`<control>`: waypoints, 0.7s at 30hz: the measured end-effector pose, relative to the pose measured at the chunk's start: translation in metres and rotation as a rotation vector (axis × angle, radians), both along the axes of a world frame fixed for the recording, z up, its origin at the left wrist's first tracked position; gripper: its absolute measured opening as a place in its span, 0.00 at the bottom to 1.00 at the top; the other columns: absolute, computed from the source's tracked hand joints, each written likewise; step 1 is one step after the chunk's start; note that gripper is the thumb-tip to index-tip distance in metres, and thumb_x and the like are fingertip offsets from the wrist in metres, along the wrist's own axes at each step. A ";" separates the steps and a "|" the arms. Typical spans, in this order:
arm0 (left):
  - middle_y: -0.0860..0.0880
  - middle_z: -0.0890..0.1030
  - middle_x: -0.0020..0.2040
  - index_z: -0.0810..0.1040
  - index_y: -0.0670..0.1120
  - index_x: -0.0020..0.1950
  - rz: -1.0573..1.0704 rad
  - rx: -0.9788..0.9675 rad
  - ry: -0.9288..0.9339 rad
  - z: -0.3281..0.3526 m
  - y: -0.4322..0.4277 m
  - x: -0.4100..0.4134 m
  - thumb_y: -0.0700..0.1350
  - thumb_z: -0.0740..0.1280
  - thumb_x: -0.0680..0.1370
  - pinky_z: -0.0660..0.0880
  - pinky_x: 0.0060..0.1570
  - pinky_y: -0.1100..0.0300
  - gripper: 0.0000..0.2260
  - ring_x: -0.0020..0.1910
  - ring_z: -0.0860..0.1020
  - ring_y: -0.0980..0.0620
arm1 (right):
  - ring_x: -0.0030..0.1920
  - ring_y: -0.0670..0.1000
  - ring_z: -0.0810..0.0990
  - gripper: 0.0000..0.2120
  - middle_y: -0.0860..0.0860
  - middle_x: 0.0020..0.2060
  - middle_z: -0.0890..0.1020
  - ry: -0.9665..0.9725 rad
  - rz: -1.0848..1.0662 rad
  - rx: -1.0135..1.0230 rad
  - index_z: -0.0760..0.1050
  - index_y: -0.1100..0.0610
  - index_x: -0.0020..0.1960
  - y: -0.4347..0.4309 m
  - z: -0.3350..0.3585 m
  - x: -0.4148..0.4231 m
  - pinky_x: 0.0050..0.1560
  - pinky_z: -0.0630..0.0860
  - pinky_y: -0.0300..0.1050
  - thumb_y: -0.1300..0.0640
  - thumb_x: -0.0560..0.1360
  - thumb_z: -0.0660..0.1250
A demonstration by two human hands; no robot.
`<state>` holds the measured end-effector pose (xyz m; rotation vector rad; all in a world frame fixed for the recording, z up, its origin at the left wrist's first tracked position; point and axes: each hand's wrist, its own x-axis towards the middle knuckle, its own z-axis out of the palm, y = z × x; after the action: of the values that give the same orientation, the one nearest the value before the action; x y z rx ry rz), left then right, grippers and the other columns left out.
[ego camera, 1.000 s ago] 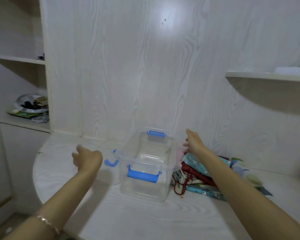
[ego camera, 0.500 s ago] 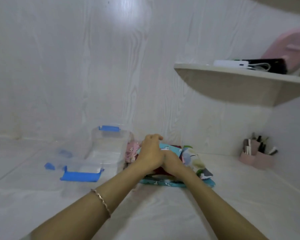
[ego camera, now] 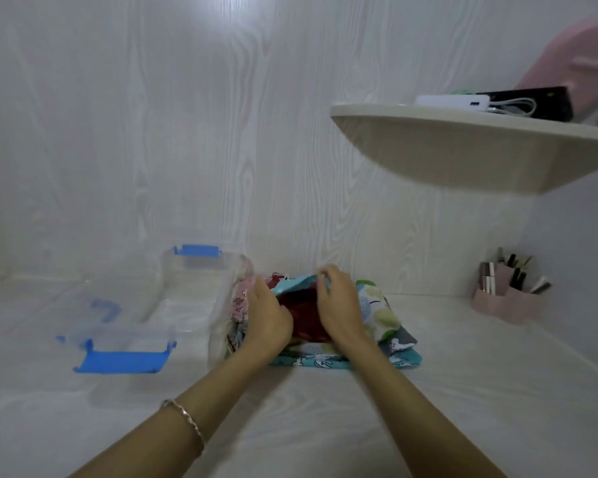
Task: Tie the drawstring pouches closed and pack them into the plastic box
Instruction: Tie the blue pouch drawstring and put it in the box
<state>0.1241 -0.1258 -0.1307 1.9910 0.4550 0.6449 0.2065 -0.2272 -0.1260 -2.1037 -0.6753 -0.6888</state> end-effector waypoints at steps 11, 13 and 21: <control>0.55 0.78 0.41 0.76 0.50 0.46 -0.073 0.213 -0.421 0.039 -0.024 -0.050 0.46 0.60 0.81 0.74 0.40 0.64 0.06 0.41 0.76 0.58 | 0.51 0.51 0.82 0.16 0.53 0.50 0.84 0.513 0.416 0.483 0.76 0.54 0.58 -0.065 0.030 -0.066 0.49 0.78 0.40 0.68 0.77 0.57; 0.57 0.76 0.40 0.74 0.51 0.45 -0.088 0.325 -0.372 0.035 -0.024 -0.050 0.46 0.60 0.81 0.72 0.39 0.65 0.07 0.40 0.74 0.60 | 0.55 0.51 0.82 0.14 0.53 0.54 0.83 0.615 0.570 0.440 0.77 0.55 0.62 -0.058 0.026 -0.080 0.54 0.79 0.44 0.58 0.78 0.59; 0.56 0.75 0.38 0.73 0.52 0.46 -0.295 0.455 -0.283 0.027 -0.007 -0.057 0.47 0.59 0.81 0.71 0.37 0.64 0.06 0.37 0.73 0.60 | 0.46 0.55 0.83 0.11 0.59 0.46 0.85 0.839 0.596 0.646 0.83 0.60 0.50 -0.035 0.030 -0.076 0.53 0.78 0.50 0.54 0.75 0.68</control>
<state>0.0675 -0.1324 -0.1041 2.2806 -0.1739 0.8793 0.1302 -0.2625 -0.0960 -1.2917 -0.4595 0.2947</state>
